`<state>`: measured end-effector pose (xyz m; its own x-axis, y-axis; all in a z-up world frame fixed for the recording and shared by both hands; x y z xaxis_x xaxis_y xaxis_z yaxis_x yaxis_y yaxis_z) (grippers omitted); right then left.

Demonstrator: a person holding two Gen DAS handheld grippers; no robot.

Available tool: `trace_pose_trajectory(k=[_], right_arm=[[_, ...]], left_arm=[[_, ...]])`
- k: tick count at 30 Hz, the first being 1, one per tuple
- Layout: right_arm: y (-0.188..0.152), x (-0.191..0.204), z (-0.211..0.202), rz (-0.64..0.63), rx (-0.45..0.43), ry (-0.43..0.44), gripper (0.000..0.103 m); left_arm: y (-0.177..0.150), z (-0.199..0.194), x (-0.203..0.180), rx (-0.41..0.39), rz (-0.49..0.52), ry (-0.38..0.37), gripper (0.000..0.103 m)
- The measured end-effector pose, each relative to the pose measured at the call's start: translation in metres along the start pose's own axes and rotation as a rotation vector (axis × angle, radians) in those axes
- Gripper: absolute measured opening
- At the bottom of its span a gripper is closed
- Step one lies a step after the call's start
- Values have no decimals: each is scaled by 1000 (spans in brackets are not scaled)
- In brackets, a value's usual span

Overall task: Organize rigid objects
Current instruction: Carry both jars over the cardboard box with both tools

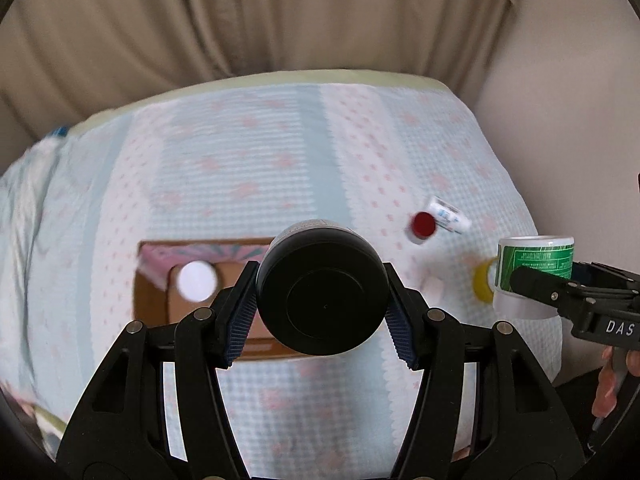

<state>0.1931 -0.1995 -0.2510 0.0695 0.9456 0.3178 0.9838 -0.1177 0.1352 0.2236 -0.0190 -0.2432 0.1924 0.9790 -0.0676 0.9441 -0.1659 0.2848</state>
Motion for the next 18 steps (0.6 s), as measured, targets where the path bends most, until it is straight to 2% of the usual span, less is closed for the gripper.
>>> trace_pose_trajectory(k=[6,10,18], right_arm=[[6,67,17,-105,21,-9,66],[7,115,37,-151,41,-13,66],[15,191,77,-144,65,-24,66]], left_arm=[[-21,-10,75,-25,-97,9,55],[-33,-8,125,-12,-144,-4,55],[-38,19,193,49,-135,-45,55]])
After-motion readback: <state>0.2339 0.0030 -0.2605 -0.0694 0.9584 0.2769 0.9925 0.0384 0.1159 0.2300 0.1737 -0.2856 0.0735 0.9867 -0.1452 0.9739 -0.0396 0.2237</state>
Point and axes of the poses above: each gripper's, at about its wrist camera, not at the fingertips, and z roughly the way its jaws point, x to its left, y to its top, the point moved 9 cm from there along z, roughly the way its jaws point, and after that the axes turned 13 degrees about x, right-handed, at the moved point
